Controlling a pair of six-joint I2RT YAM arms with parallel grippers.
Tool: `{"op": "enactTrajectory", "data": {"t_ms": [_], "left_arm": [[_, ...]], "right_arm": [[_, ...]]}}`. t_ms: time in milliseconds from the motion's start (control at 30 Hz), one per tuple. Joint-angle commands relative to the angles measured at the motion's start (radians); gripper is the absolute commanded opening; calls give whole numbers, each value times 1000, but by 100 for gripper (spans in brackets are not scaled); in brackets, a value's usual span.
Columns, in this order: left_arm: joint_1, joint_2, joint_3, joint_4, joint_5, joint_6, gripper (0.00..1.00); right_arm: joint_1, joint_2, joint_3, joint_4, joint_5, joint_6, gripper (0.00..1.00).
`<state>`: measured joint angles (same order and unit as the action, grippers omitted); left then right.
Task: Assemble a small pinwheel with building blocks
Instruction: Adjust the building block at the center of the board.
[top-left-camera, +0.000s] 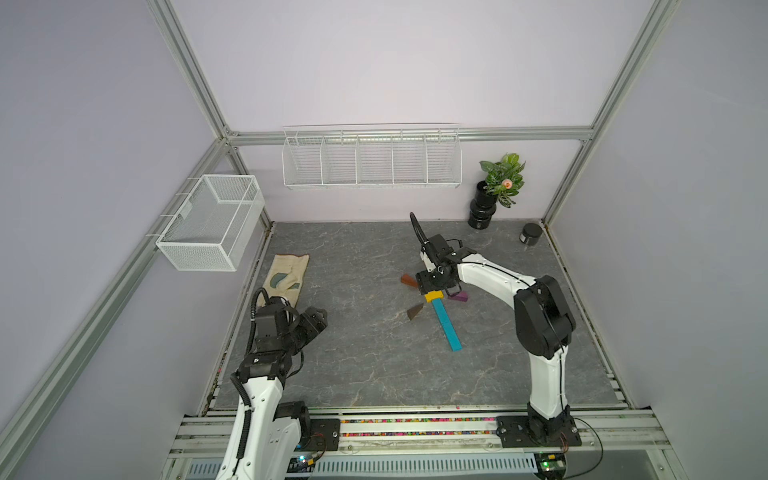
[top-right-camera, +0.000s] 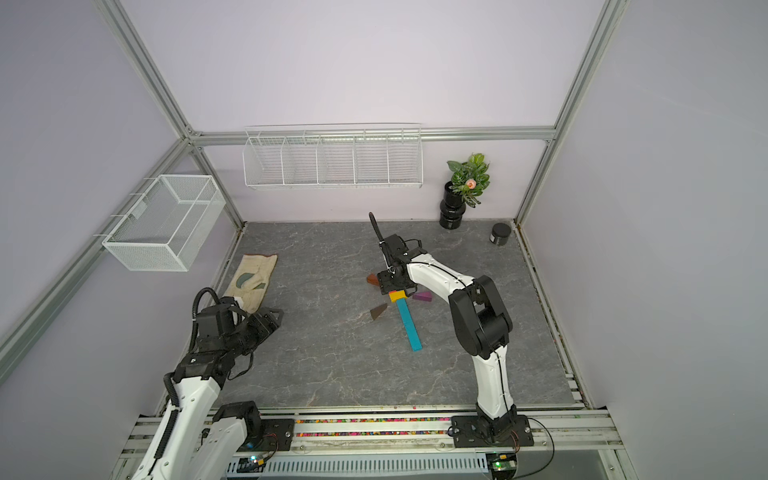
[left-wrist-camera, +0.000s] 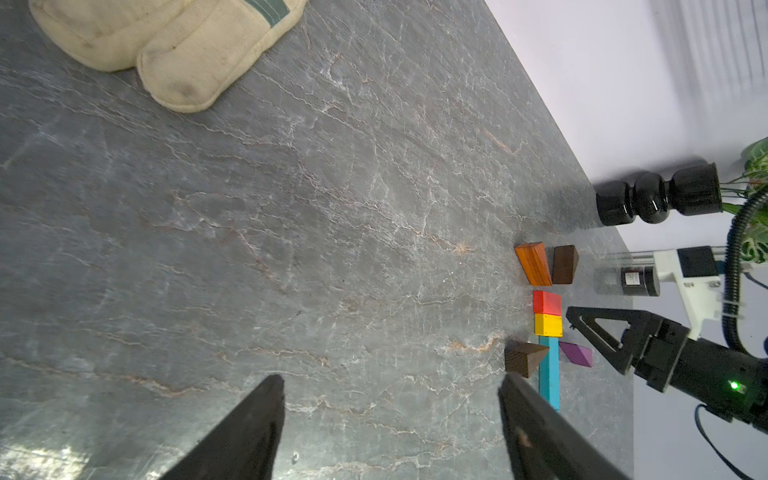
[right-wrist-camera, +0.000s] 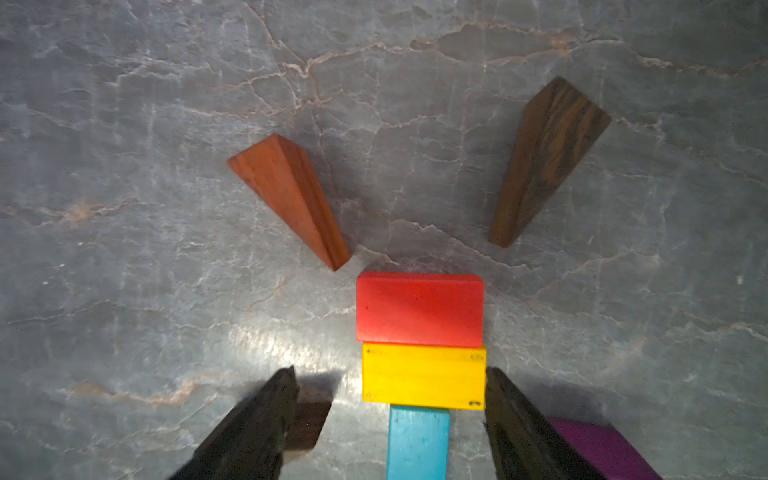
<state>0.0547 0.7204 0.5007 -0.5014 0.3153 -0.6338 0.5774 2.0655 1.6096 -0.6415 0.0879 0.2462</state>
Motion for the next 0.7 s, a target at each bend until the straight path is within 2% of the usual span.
{"op": "enactTrajectory", "data": {"t_ms": [0, 200, 667], "left_arm": [[-6, -1, -13, 20, 7, 14, 83], [-8, -1, -20, 26, 7, 13, 83], [-9, 4, -22, 29, 6, 14, 83]], "right_arm": [[-7, 25, 36, -58, 32, -15, 76], [-13, 52, 35, -47, 26, 8, 81], [-25, 105, 46, -42, -3, 26, 82]]}}
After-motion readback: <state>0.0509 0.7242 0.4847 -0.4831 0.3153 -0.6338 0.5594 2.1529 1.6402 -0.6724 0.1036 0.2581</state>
